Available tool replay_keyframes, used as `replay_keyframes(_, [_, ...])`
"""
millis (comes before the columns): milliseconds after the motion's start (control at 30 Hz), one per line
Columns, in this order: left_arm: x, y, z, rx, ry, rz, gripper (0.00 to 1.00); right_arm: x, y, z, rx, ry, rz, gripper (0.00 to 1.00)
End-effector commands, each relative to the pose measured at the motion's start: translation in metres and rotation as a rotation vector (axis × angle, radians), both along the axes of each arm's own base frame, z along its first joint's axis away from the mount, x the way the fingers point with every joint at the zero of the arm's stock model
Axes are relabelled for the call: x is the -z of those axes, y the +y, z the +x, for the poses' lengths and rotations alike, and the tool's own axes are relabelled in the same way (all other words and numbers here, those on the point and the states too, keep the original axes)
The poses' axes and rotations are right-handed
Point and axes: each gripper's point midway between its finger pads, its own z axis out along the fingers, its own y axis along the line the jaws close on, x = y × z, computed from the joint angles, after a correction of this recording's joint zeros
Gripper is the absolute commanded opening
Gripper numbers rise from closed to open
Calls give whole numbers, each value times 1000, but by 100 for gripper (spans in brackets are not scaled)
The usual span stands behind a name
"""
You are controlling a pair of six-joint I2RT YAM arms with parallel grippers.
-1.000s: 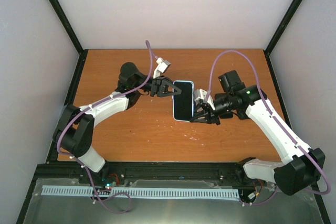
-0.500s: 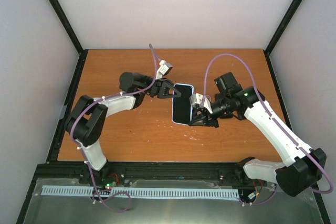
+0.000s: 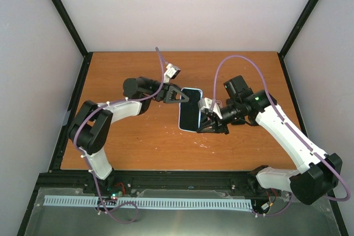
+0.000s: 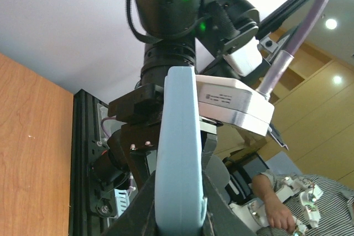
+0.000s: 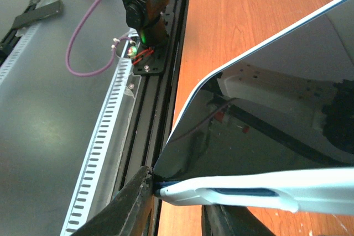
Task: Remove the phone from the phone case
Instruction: Remove the phone case from the phone.
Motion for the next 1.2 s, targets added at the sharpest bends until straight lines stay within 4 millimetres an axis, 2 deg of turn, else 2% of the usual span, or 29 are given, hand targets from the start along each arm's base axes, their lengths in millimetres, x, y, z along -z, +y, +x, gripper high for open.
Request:
replay_keyframes(0, [-43, 8, -4, -90, -54, -114, 0, -18, 13, 6, -63, -165, 107, 16])
replay_keyframes(167, [-60, 13, -10, -105, -15, -141, 0, -12, 13, 12, -44, -197, 89, 15])
replay_keyframes(333, [-64, 17, -21, -63, 19, -177, 0, -9, 13, 18, -41, -234, 71, 15])
replay_keyframes(733, [-89, 25, -44, -57, -29, -175, 0, -1, 17, 33, -33, -269, 42, 12])
replay_keyframes(1167, [-86, 27, -50, -47, -43, -157, 0, 5, 6, 43, 7, -279, 6, 12])
